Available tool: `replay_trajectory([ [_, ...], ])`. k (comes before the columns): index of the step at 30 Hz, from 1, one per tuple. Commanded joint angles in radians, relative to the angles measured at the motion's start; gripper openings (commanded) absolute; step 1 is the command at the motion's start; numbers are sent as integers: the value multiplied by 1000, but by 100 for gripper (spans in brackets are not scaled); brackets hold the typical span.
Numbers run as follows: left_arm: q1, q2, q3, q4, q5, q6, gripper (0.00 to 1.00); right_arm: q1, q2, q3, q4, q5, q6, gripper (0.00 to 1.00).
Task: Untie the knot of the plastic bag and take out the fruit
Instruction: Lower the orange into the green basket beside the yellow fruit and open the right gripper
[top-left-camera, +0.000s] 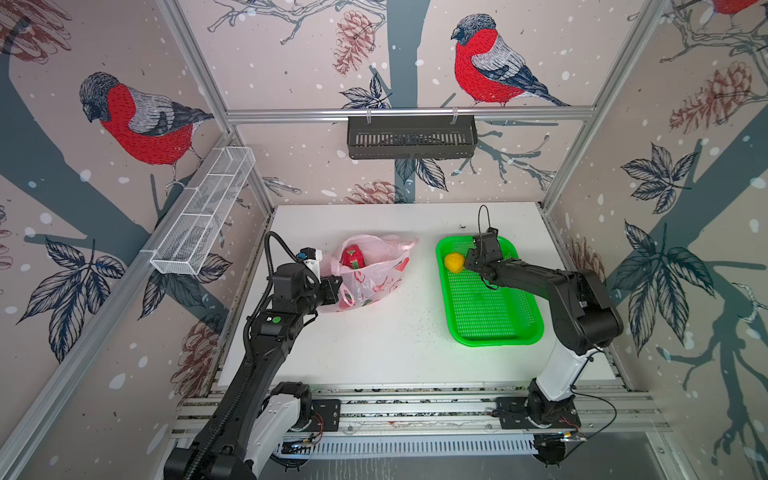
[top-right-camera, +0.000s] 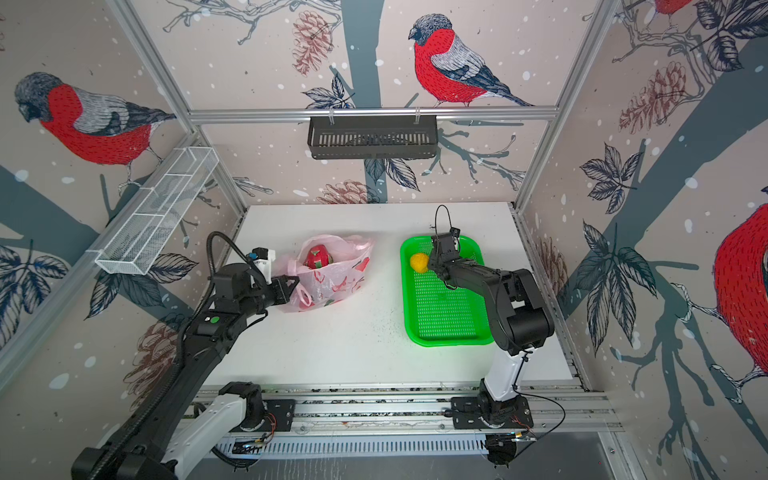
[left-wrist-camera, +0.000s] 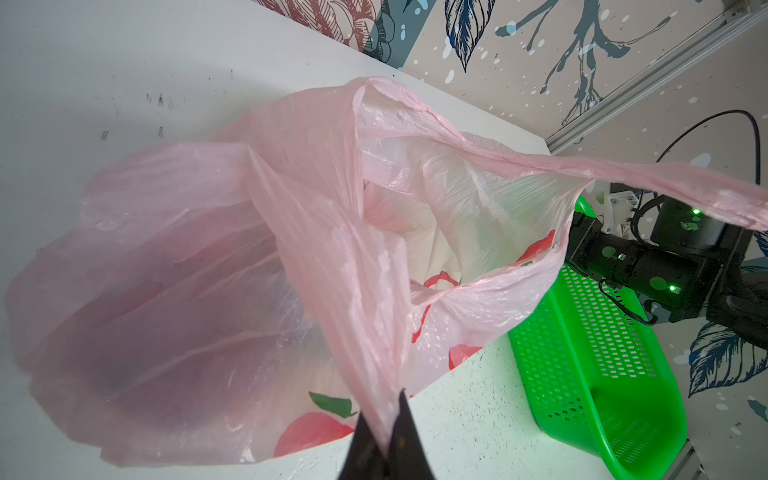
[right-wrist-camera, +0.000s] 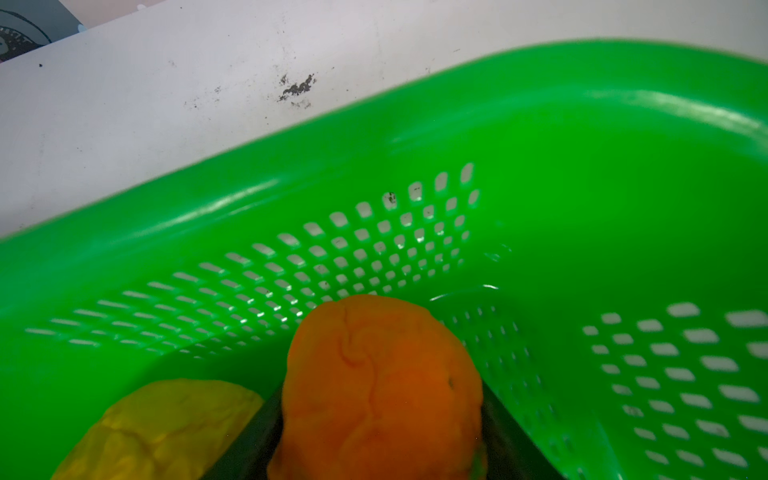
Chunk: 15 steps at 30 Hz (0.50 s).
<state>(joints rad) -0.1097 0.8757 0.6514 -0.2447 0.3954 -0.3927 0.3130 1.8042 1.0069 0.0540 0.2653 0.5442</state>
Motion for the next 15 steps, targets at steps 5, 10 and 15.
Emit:
replay_trajectory([
  [5,2,-4,11,33,2,2,0,-1,8,12,-32,2,-1,71],
  [10,2,-6,10,30,3,3,0,-1,6,17,-38,2,-3,76],
  [15,2,-13,7,27,2,2,0,-2,-2,16,-42,8,1,77],
])
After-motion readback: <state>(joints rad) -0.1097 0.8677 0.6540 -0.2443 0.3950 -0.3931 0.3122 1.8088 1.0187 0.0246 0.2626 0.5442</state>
